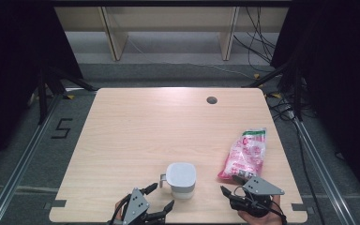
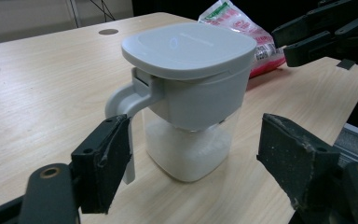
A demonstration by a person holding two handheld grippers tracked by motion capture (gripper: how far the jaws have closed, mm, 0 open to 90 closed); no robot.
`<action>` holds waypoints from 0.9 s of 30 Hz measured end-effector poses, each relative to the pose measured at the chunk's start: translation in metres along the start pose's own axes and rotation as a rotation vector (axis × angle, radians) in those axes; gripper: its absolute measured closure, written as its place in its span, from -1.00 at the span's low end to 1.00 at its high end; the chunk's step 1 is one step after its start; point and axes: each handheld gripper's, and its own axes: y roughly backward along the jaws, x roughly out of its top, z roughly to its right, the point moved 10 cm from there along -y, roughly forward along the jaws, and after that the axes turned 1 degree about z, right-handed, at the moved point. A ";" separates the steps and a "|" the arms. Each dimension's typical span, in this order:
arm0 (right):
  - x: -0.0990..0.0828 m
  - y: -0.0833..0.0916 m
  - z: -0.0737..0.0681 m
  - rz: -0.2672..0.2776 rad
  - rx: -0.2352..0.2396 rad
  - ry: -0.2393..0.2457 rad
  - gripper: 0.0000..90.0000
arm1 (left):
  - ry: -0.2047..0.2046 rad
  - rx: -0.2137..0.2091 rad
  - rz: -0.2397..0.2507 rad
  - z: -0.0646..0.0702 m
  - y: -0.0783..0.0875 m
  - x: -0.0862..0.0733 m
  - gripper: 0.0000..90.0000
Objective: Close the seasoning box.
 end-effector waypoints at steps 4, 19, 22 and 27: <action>-0.007 0.001 -0.008 -0.030 0.031 0.006 -0.05 | 0.040 0.001 -0.010 0.006 -0.001 -0.001 -0.50; -0.021 0.004 -0.012 -0.070 0.044 0.015 -0.12 | 0.002 -0.007 -0.008 0.004 -0.002 -0.001 -0.54; -0.026 0.003 -0.013 -0.084 0.052 0.024 -0.13 | 0.033 -0.002 -0.016 0.004 -0.001 -0.002 -0.54; -0.031 0.003 -0.018 -0.103 0.074 0.025 -0.16 | -0.012 0.000 -0.026 -0.001 0.001 -0.002 -0.55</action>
